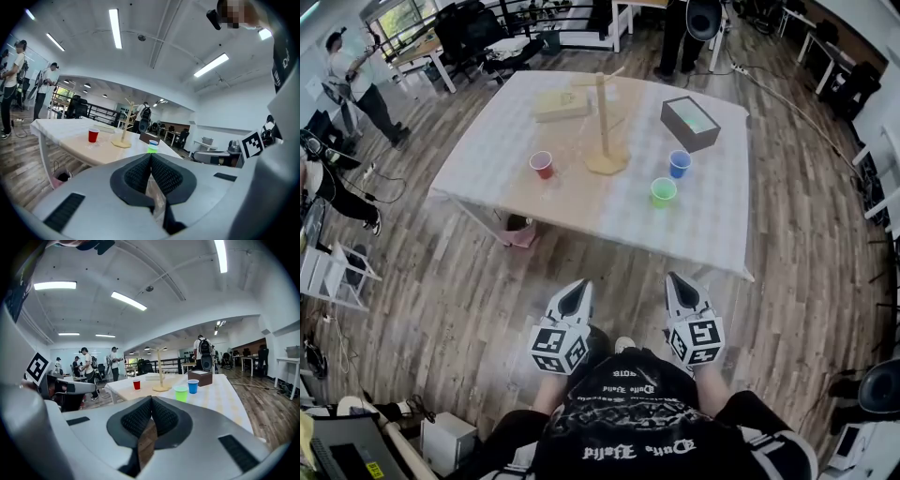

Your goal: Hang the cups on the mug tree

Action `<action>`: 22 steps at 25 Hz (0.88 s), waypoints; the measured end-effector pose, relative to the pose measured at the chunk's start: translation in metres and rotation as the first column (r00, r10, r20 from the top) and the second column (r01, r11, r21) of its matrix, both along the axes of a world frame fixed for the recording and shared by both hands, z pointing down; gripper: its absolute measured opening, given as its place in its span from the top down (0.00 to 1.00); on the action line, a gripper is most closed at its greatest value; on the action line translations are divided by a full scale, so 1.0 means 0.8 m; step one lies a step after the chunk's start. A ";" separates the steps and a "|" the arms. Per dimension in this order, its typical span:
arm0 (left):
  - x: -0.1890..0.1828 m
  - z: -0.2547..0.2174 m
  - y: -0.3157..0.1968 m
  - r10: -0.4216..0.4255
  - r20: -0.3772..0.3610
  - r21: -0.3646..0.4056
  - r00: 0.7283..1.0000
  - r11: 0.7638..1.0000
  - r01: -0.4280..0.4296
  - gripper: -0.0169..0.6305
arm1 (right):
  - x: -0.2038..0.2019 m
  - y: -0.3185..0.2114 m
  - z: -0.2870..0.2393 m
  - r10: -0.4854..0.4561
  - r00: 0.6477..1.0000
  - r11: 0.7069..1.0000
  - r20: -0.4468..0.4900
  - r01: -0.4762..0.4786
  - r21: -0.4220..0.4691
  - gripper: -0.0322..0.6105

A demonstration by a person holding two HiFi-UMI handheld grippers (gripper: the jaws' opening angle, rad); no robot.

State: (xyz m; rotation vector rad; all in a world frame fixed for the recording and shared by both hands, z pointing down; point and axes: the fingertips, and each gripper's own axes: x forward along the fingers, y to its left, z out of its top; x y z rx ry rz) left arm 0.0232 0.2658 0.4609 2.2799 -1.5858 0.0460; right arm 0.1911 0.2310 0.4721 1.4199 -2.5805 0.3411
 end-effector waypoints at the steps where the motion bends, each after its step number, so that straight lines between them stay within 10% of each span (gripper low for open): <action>1: -0.001 0.001 -0.004 0.003 -0.002 -0.002 1.000 1.000 -0.003 0.94 | -0.002 -0.003 0.003 0.001 1.000 1.000 -0.001 -0.001 -0.007 0.94; 22: -0.096 0.013 -0.291 0.181 -0.056 0.004 0.982 0.984 -0.181 0.94 | -0.035 -0.244 0.025 0.355 0.924 0.929 0.141 -0.332 -0.161 0.94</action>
